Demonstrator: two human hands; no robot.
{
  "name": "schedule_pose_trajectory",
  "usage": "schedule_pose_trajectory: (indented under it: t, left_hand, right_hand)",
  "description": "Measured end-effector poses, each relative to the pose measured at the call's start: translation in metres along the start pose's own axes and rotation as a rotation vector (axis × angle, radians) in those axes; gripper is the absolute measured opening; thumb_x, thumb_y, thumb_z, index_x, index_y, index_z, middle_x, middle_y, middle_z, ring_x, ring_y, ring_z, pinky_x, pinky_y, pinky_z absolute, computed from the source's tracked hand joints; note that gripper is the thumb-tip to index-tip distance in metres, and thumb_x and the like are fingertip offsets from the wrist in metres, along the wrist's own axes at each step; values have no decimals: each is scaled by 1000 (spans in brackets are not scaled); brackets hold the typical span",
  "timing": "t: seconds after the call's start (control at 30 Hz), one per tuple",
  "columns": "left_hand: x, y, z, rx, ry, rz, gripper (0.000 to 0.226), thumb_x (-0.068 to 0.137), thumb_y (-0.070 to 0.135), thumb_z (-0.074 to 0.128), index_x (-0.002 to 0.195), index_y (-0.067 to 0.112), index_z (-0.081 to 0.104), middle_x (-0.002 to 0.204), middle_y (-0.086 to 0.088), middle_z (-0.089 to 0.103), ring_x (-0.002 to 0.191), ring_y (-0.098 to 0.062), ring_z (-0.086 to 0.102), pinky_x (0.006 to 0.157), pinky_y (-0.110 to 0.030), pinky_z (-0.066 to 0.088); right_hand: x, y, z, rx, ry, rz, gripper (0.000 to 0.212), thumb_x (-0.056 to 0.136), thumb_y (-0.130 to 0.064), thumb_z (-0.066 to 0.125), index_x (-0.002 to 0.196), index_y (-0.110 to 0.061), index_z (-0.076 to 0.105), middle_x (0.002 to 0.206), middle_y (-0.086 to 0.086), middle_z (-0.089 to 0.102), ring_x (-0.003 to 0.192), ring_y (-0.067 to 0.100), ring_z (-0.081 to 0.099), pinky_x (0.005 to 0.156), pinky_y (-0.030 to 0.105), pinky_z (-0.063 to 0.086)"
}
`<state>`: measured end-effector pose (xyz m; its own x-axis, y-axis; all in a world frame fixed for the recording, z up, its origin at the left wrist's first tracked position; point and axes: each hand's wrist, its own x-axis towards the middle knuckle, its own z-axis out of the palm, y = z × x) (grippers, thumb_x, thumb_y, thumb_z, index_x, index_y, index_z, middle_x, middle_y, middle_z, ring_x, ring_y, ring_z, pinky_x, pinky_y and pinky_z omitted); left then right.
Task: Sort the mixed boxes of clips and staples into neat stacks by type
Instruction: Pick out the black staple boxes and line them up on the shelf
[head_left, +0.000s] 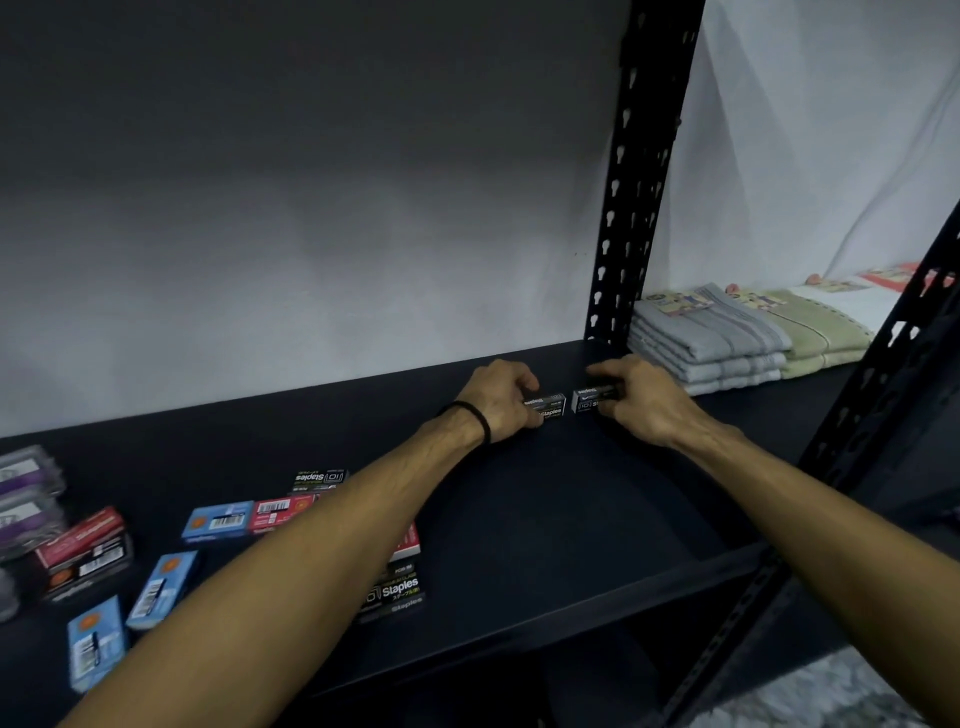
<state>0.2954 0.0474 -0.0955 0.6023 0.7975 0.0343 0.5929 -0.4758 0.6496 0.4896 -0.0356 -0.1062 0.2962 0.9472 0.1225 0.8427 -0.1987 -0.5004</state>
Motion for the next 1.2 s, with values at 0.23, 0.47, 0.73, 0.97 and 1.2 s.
schedule_pose_trajectory:
  t: [0.23,0.47,0.73,0.97,1.2]
  left_hand:
    - [-45,-23,-56,37,38,34,45,83,33,73,124,21,59,104,3,60,92,-12,58,76,-20,42]
    - [-96,-73,-118,62,132,-60,34,86,33,69,117,21,63,104,1,64,97,-15,60,84,-26,45]
    - [-144,-115,-149,70,218,-108,27,85,30,72,109,19,67,89,4,68,85,-8,63,69,-16,44]
    - [-180,-137,-172,113,259,-142,27,86,32,70,110,22,67,102,4,66,96,-13,61,84,-27,49]
    - [-207,-149,-193,138,323,-143,22,89,23,67,111,21,67,97,3,68,92,-13,63,81,-27,50]
  right_hand:
    - [-16,-27,-2,-46,129,-93,49,87,-17,71,134,-13,59,135,7,50,123,22,51,98,19,33]
    - [-33,-94,17,5,53,-185,37,92,-24,67,129,-19,62,133,3,51,122,19,51,97,24,38]
    - [-51,-163,60,37,-56,-307,29,92,-27,66,121,-20,67,125,3,57,115,18,56,99,31,45]
    - [-61,-203,90,71,-133,-372,27,94,-26,65,120,-19,66,121,-1,57,111,14,57,92,25,44]
    - [-67,-230,104,102,-167,-414,26,96,-26,62,120,-17,66,120,-1,57,106,10,57,84,21,43]
